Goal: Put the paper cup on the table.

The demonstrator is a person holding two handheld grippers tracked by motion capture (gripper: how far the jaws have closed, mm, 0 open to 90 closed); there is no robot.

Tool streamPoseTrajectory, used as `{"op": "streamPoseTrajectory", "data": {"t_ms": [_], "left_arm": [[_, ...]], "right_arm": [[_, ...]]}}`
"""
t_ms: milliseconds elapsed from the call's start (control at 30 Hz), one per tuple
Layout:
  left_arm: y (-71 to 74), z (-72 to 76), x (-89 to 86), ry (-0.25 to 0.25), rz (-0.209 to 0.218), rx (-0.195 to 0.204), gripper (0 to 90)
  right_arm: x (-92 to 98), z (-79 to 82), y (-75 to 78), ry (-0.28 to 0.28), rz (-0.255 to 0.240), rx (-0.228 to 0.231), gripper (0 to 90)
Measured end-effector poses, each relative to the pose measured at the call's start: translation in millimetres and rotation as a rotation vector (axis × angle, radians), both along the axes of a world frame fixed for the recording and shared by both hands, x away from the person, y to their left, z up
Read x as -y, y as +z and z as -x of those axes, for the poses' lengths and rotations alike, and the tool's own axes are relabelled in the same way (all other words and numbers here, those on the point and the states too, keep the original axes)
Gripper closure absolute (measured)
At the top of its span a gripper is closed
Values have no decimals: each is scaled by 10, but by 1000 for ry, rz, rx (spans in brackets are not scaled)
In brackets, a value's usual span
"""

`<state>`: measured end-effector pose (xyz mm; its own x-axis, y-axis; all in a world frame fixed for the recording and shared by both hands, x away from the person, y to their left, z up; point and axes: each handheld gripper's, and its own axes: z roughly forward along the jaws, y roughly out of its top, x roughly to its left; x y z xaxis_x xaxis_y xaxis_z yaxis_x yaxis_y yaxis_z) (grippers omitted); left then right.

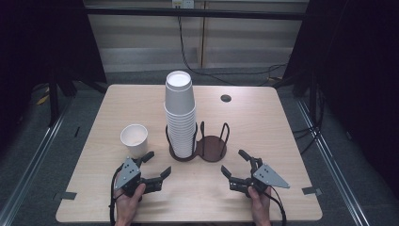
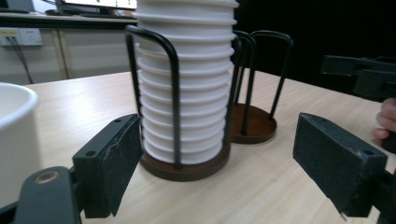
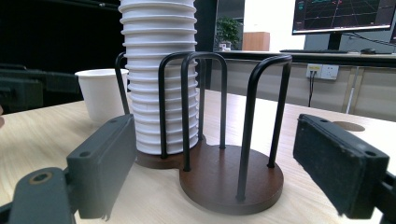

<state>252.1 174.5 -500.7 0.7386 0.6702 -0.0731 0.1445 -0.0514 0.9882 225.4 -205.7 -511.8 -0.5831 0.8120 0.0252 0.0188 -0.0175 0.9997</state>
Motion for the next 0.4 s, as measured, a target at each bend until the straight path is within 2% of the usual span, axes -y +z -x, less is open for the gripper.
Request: {"op": "streamPoseTrajectory", "data": {"t_ms": [33,67,133,233,300,367,400], "left_arm": [[-24,12,10,6,0,-9,156],[-42,22,12,20,-6,16,156],[-66,69,5,42,22,43,156],[-75,92,10,36,41,60,155],[-80,115,-6,31,31,95,155],[-96,155,-17,27,56,142,155],[-94,156,-31,15,43,156,152]], "right_arm": [[-1,-1,0,2,-1,1,135],[0,-1,0,1,0,0,135],[0,-2,0,2,1,0,135],[0,-3,0,2,1,1,135],[0,-3,0,2,1,0,135],[1,-4,0,0,1,0,135],[1,-4,0,-3,1,-1,134]]}}
